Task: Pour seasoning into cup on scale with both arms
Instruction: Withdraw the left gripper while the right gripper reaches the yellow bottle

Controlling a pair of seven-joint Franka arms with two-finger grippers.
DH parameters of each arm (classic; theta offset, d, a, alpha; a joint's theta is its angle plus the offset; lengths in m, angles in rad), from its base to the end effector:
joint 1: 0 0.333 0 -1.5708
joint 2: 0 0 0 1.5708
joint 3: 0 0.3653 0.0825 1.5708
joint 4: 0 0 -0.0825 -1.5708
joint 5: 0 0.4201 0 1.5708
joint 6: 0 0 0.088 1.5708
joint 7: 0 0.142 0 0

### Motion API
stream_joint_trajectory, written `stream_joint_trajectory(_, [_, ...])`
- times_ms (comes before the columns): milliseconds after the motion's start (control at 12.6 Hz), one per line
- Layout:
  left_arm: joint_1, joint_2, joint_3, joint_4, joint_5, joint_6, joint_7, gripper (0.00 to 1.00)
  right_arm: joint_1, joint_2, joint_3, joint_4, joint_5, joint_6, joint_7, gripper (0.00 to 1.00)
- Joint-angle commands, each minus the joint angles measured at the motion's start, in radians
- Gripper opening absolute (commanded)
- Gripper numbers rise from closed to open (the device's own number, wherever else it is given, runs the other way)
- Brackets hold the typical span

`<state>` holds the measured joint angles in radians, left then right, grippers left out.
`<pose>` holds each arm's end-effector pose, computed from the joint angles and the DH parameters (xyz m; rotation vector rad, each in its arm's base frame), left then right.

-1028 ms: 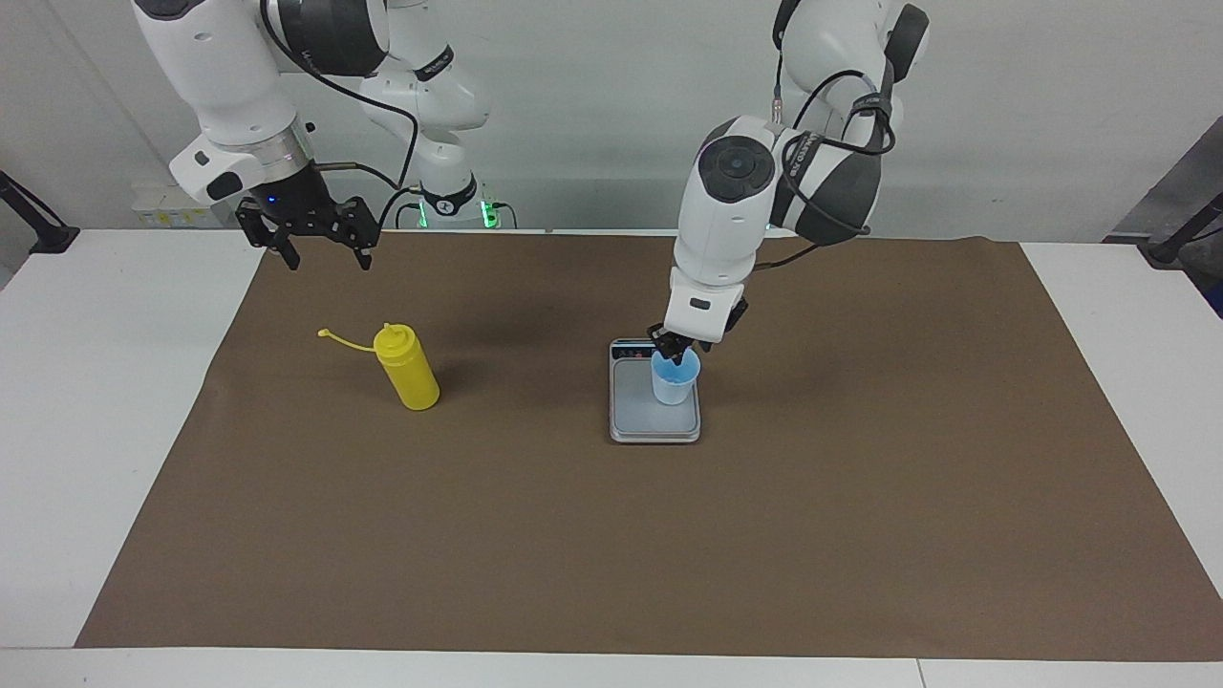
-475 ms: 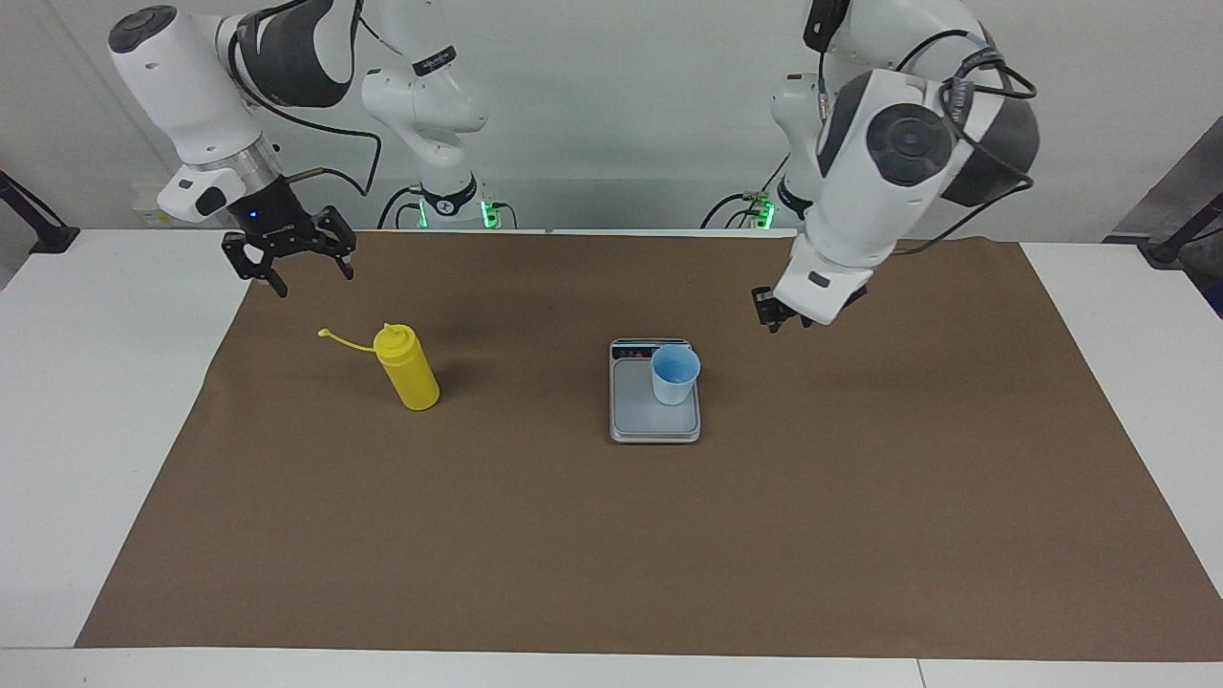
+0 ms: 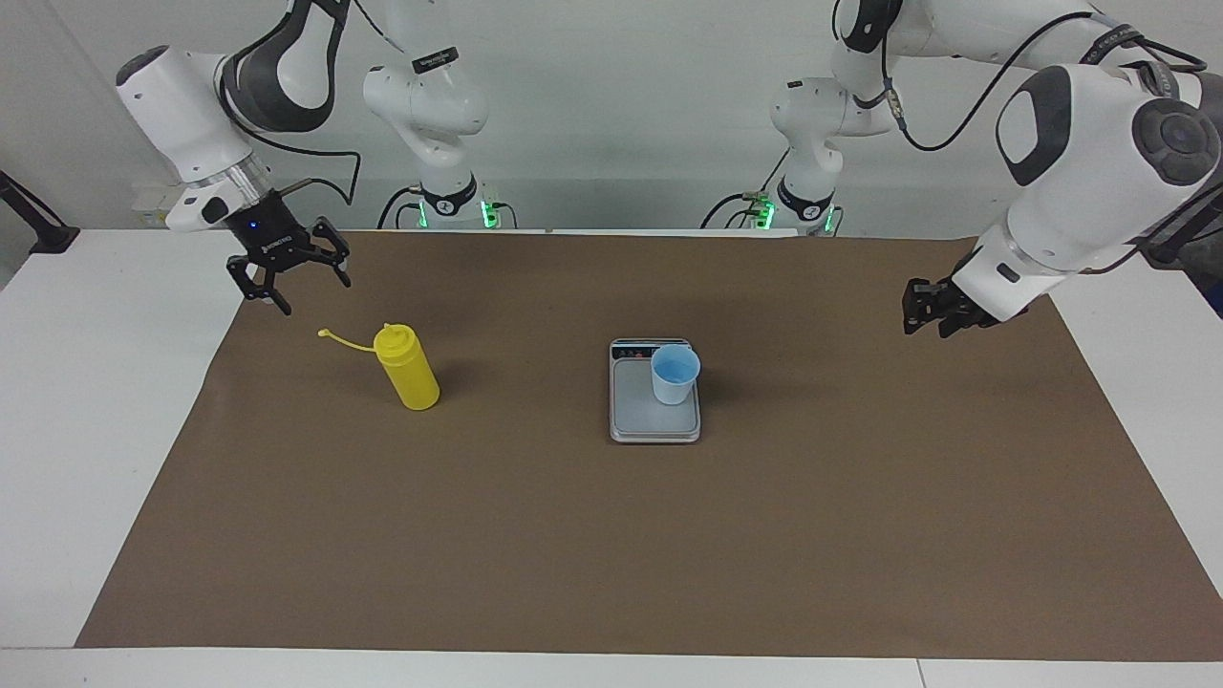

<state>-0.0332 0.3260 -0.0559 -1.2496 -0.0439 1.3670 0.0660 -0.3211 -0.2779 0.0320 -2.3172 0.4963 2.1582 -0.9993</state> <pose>0.6695 -0.0604 0.5765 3.0558 -0.2426 -0.3211 0.4881 -0.1101 0.4674 -2.7618 -0.6399 -0.4976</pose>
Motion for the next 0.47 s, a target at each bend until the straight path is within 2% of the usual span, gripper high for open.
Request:
stream_joint_trajectory(0, [0.030, -0.079, -0.012, -0.142, 0.015, 0.075, 0.029, 0.51, -0.024, -0.018, 0.002, -0.094, 0.151, 0.072, -0.204, 1.00])
stream_joint_trajectory(237, [0.032, -0.126, -0.010, -0.227, 0.015, 0.141, 0.018, 0.55, -0.047, 0.032, 0.002, -0.140, 0.341, 0.098, -0.443, 1.00])
stream_joint_trajectory(395, [0.030, -0.195, -0.009, -0.339, 0.015, 0.235, 0.012, 0.55, -0.059, 0.093, 0.002, -0.142, 0.471, 0.098, -0.617, 1.00])
